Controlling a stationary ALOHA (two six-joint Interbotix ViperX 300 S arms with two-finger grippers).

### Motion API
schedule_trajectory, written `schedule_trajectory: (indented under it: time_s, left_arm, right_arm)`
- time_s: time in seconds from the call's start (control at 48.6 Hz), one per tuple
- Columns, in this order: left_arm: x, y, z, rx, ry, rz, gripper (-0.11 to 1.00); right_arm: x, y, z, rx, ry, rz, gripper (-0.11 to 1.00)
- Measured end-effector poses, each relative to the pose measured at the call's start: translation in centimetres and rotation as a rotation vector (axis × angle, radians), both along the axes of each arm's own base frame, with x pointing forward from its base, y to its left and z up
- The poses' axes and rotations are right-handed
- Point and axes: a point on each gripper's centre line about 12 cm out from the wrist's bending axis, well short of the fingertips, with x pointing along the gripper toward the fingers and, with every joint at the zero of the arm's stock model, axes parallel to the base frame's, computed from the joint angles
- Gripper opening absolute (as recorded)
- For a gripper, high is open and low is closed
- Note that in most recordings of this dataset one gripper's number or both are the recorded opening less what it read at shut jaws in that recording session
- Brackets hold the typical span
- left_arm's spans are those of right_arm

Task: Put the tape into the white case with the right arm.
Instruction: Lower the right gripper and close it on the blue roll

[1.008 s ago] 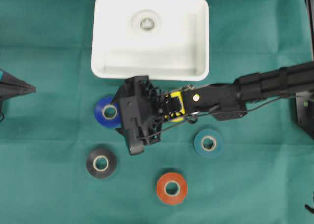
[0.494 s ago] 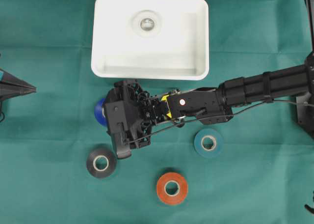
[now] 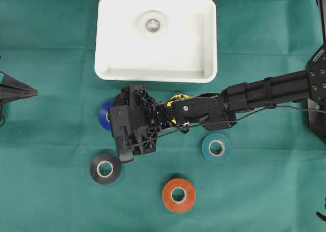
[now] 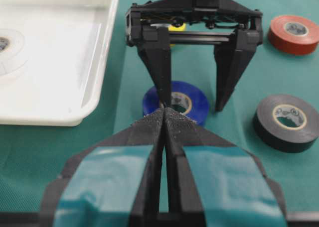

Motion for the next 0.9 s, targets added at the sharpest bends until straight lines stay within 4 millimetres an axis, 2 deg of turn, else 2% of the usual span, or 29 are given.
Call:
schedule_trajectory:
  time_s: [0.144, 0.206, 0.267, 0.37, 0.473, 0.905]
  left_arm:
    - [0.0, 0.0, -0.1, 0.000, 0.003, 0.000, 0.00]
    - [0.0, 0.0, -0.1, 0.002, 0.002, 0.000, 0.00]
    - [0.0, 0.0, -0.1, 0.002, 0.002, 0.001, 0.00]
    - [0.0, 0.0, -0.1, 0.000, 0.002, 0.002, 0.00]
    - [0.0, 0.0, -0.1, -0.001, 0.003, 0.000, 0.00]
    - [0.0, 0.0, -0.1, 0.000, 0.002, 0.000, 0.00]
  right_arm:
    - [0.1, 0.1, 0.1, 0.004, -0.001, -0.003, 0.61]
    - [0.1, 0.2, 0.2, 0.002, 0.000, 0.000, 0.57]
    - [0.2, 0.3, 0.3, 0.001, 0.002, -0.001, 0.46]
    - [0.3, 0.8, 0.5, -0.003, 0.013, 0.002, 0.17]
    - [0.4, 1.2, 0.5, 0.001, 0.013, 0.005, 0.01]
    - [0.5, 1.5, 0.7, 0.012, 0.009, 0.000, 0.01]
